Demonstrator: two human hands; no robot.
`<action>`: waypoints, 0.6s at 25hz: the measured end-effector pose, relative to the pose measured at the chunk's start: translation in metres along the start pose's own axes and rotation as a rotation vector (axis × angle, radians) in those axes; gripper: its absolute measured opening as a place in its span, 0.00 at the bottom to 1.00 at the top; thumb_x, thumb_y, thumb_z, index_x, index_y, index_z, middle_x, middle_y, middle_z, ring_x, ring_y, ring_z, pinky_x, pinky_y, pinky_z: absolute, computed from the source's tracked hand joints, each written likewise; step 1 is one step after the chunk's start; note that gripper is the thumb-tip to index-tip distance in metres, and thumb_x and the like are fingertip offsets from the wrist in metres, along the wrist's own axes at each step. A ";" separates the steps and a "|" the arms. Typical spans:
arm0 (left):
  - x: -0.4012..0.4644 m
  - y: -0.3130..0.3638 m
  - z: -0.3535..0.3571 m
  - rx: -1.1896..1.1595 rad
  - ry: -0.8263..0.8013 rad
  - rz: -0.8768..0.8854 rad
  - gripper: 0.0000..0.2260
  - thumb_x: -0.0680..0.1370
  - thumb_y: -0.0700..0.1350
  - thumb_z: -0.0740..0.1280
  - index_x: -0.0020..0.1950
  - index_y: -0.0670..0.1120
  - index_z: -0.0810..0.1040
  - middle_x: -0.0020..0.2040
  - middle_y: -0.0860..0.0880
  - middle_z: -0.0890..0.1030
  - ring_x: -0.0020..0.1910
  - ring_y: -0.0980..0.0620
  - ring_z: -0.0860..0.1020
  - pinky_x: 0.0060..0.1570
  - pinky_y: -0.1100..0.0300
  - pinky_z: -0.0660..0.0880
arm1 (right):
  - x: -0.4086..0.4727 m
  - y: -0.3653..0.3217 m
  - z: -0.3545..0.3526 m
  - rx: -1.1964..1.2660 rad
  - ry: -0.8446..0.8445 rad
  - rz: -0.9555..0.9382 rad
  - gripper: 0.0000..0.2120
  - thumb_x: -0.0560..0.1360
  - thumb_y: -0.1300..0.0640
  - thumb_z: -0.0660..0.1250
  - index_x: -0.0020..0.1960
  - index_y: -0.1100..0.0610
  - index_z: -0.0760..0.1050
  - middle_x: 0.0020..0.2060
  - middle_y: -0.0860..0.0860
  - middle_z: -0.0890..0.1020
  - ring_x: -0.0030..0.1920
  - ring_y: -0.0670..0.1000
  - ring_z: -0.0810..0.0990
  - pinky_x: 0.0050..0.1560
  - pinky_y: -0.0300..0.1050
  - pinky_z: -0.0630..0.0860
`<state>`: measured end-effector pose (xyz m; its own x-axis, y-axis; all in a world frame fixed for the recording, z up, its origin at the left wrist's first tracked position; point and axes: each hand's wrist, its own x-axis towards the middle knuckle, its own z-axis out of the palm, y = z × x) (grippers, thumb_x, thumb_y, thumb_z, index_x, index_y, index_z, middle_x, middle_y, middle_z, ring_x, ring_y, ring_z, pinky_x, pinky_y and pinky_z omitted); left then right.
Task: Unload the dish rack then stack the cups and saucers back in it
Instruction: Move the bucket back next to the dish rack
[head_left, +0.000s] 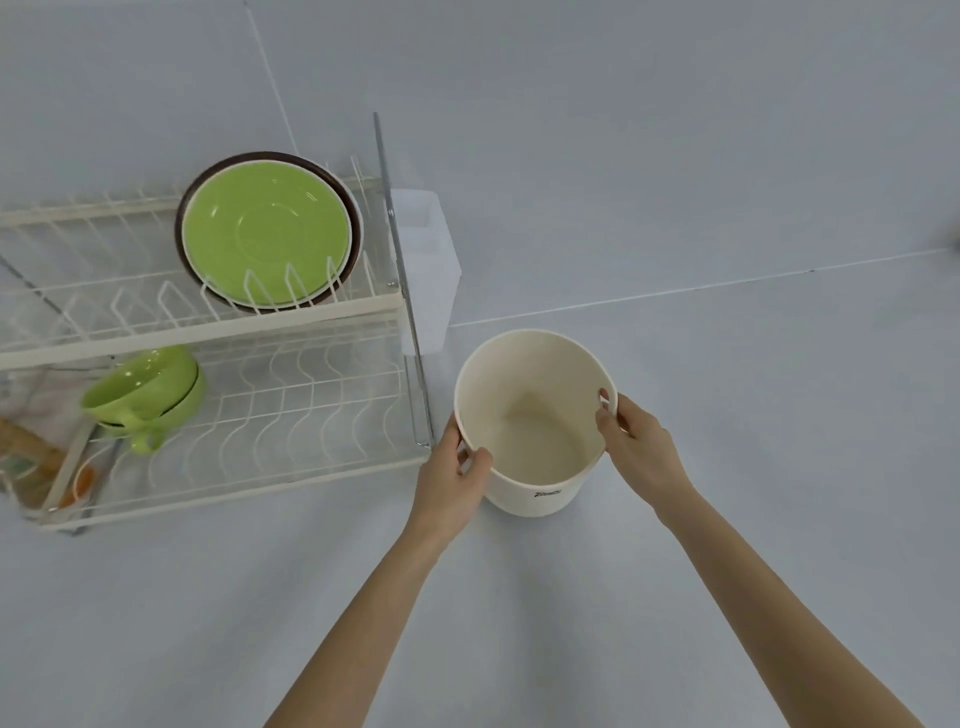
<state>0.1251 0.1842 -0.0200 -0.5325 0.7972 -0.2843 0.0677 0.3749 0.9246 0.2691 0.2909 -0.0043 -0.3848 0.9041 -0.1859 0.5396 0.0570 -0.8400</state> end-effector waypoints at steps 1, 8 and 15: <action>-0.011 -0.005 -0.005 -0.003 0.008 -0.008 0.23 0.76 0.38 0.58 0.70 0.52 0.66 0.56 0.57 0.75 0.56 0.57 0.74 0.37 0.81 0.70 | -0.012 0.000 0.004 0.004 -0.004 0.002 0.10 0.80 0.56 0.52 0.49 0.53 0.72 0.32 0.42 0.71 0.36 0.41 0.71 0.36 0.33 0.66; -0.074 -0.040 -0.058 0.042 0.120 -0.048 0.21 0.74 0.38 0.60 0.66 0.54 0.71 0.55 0.56 0.79 0.54 0.55 0.76 0.35 0.83 0.68 | -0.076 -0.007 0.052 0.033 -0.094 -0.012 0.15 0.79 0.57 0.54 0.63 0.52 0.73 0.44 0.45 0.78 0.47 0.48 0.74 0.40 0.29 0.67; -0.099 -0.062 -0.118 0.039 0.241 -0.118 0.22 0.74 0.38 0.60 0.66 0.53 0.72 0.55 0.51 0.80 0.56 0.45 0.77 0.38 0.70 0.68 | -0.092 -0.028 0.112 0.018 -0.214 -0.062 0.16 0.78 0.58 0.54 0.63 0.52 0.72 0.47 0.48 0.80 0.48 0.48 0.76 0.40 0.28 0.67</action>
<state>0.0740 0.0261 -0.0191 -0.7235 0.6131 -0.3171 0.0230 0.4806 0.8766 0.2052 0.1585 -0.0210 -0.5678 0.7886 -0.2362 0.4973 0.0999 -0.8618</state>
